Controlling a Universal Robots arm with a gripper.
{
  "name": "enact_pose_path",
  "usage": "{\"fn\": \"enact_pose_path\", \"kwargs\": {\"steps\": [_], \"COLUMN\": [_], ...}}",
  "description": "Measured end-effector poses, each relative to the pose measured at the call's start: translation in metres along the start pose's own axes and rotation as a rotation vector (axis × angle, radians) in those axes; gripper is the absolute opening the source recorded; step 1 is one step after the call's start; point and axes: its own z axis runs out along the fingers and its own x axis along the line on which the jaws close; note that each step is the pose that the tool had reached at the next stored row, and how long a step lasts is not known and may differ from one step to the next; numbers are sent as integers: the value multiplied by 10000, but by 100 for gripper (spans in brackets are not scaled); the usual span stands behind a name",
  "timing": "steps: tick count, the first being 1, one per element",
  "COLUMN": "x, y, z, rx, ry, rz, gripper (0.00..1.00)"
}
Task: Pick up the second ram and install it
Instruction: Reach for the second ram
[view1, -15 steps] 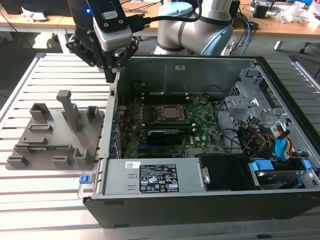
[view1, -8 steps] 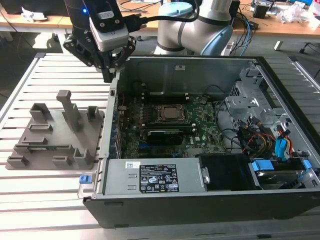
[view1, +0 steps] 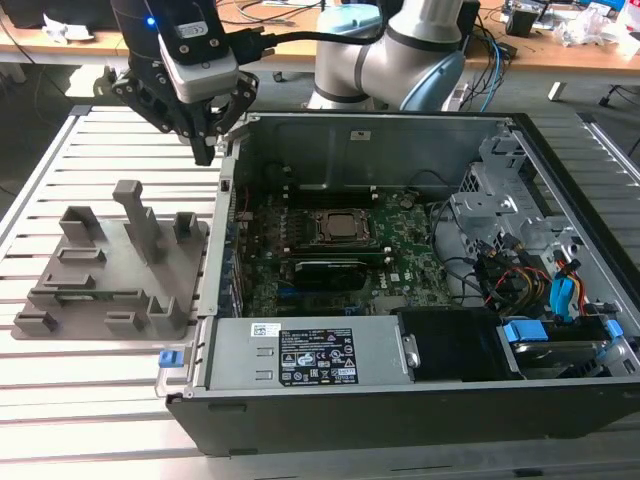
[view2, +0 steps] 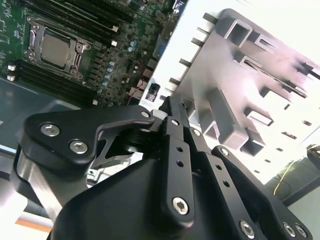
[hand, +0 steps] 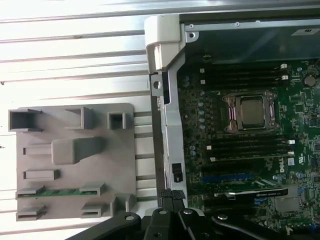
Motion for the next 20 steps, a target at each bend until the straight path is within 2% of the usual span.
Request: {"fn": "enact_pose_path", "kwargs": {"steps": [2,6,8,13,15,17,20], "x": [63,139,238,375,404,493,556], "y": [-5,-10,-18,-28,-30,-37,-41], "z": [-1,-3,-5,-9,-9,-11,-13], "rx": [-1,-1,-1,0,-1,0,0], "ry": [0,-1,0,0,0,0,0], "rz": [0,1,0,0,0,1,2], "gripper": [11,11,11,11,11,11,11]}}
